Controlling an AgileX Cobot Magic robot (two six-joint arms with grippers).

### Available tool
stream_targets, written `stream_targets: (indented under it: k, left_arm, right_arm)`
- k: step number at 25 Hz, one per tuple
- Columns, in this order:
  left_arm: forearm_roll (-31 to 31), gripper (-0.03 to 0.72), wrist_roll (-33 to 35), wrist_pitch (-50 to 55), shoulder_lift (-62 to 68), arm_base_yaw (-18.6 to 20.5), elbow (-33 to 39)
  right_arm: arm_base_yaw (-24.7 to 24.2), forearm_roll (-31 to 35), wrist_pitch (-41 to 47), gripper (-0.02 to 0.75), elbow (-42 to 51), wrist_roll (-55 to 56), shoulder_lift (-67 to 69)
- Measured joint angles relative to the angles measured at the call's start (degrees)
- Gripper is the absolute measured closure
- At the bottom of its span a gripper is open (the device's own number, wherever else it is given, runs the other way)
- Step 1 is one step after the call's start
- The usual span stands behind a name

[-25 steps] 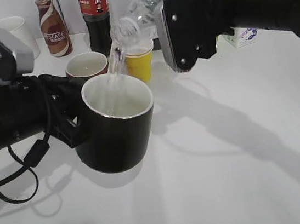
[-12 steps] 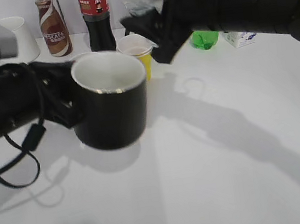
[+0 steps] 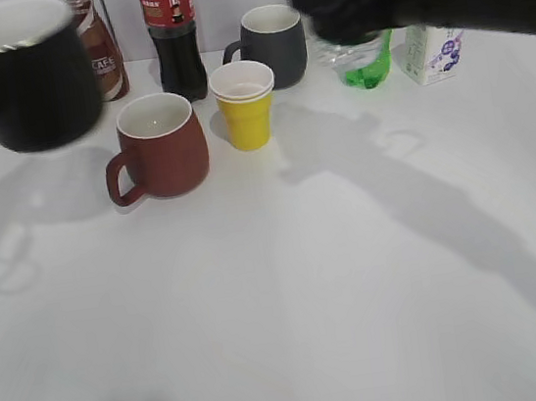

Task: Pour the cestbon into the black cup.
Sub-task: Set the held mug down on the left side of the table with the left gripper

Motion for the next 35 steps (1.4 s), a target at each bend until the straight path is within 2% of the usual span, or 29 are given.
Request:
stream_targets:
  k: [4,7,12,16,26,32,35]
  left_arm:
    - [-0.63,0.630,0.00,-1.69,5.51,6.95,-3.32]
    - [-0.97,0.630,0.01,-5.30,12.40,9.20,-5.97]
    - [-0.91,0.630,2.14,-14.50,24.07,9.59,-8.30]
    - [-0.68,0.630,2.53,-16.41,31.19,9.59,-8.36]
    - [1.21,0.622,2.33,-19.88,34.48,9.59,-7.40]
    - [0.39,0.470,1.93,-22.89,34.31,9.65,-3.14]
    - [-0.35,0.441,1.74,-23.49,33.33,9.65,-1.22]
  right_arm:
    - [-4.27,0.27,0.00,0.275,2.04,0.00,0.00]
    - [-5.29,0.27,-0.38,0.275,4.48,0.00,0.00]
    - [-5.45,0.27,-1.79,0.275,7.09,0.00,0.00]
    - [-5.45,0.27,-2.28,0.275,7.16,0.06,0.00]
    - [-5.45,0.27,-3.13,0.275,7.16,0.47,0.00]
    - [-5.45,0.27,-3.15,0.275,7.16,1.42,0.00]
    - [-5.45,0.27,-3.19,0.275,7.16,1.54,0.00]
